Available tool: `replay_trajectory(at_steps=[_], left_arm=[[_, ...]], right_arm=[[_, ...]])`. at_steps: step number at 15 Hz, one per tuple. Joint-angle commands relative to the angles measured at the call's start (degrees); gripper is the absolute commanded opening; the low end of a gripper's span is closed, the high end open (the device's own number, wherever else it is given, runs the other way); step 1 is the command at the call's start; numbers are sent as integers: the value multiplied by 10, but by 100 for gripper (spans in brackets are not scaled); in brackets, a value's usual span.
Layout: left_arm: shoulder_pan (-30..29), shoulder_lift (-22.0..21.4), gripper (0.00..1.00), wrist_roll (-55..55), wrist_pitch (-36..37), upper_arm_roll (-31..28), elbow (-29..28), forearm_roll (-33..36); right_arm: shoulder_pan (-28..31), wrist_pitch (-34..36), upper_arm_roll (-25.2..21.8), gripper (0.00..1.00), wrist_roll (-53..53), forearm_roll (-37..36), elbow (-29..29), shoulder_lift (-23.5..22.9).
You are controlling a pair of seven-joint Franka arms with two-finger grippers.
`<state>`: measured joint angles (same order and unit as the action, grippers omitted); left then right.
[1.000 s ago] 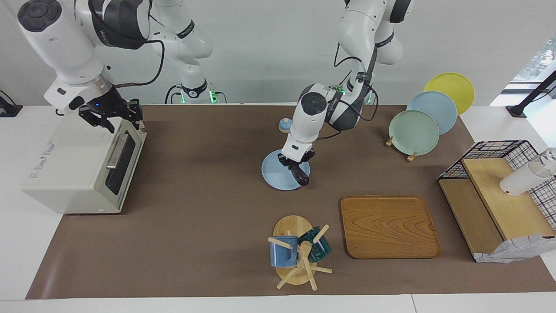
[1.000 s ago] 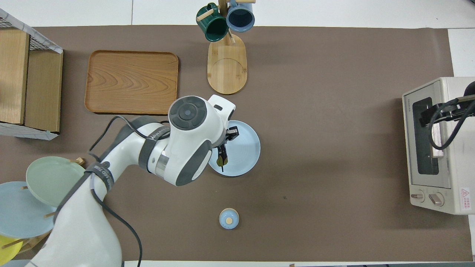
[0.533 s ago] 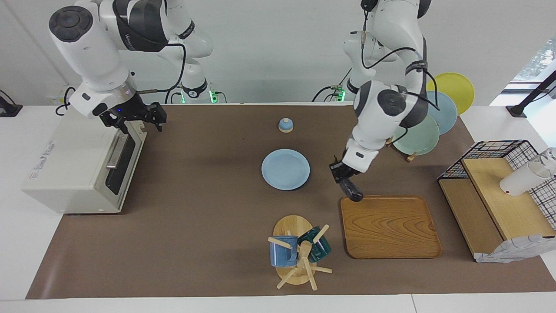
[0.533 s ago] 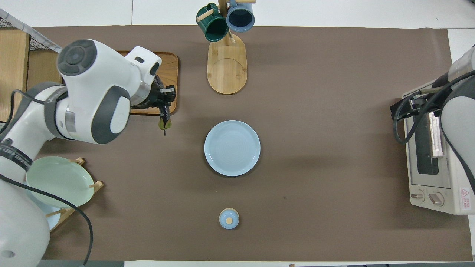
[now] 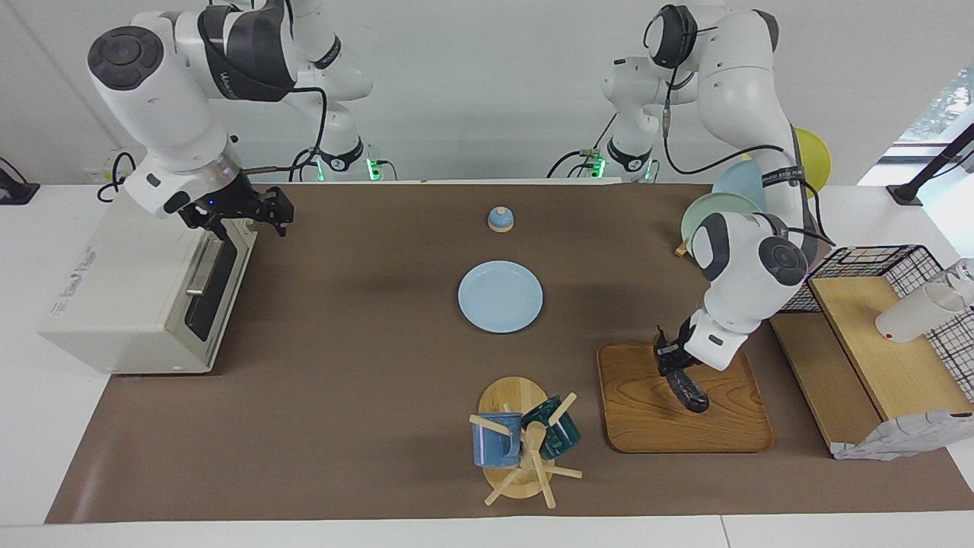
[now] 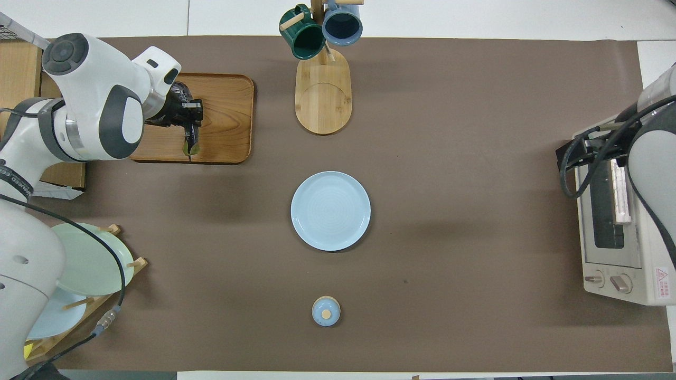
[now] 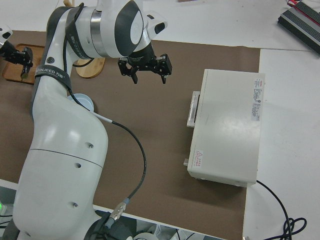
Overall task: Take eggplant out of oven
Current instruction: 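Carry the eggplant with the left gripper onto the wooden cutting board, then open the left gripper to release the eggplant on the board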
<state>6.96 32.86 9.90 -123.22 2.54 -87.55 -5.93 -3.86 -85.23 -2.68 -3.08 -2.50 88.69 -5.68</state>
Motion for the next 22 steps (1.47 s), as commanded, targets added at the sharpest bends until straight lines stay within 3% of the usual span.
replay_trajectory(at_steps=[1, 5, 6, 10, 18, 22], left_arm=[[-11, 22, 0, -12, -28, 6, 26, 21], [-8, 21, 0, -37, -34, 6, 22, 29], [-8, 20, 96, -47, -26, 6, 22, 30], [-14, -4, 100, -42, 10, 8, 22, 23], [-30, -194, 100, -37, 212, 2, 3, 40], [-28, -290, 100, -40, 271, 2, -44, 63]], right_arm=[[-17, -33, -14, 100, 7, 11, 102, 72], [-13, -63, -16, 100, 7, 9, 108, 73], [-9, -63, -16, 100, 18, 10, 107, 73], [3, -57, -17, 100, 39, 15, 80, 55], [3, -39, -42, 100, 40, 15, 52, 48], [-3, -39, -41, 100, 41, 15, 54, 53]])
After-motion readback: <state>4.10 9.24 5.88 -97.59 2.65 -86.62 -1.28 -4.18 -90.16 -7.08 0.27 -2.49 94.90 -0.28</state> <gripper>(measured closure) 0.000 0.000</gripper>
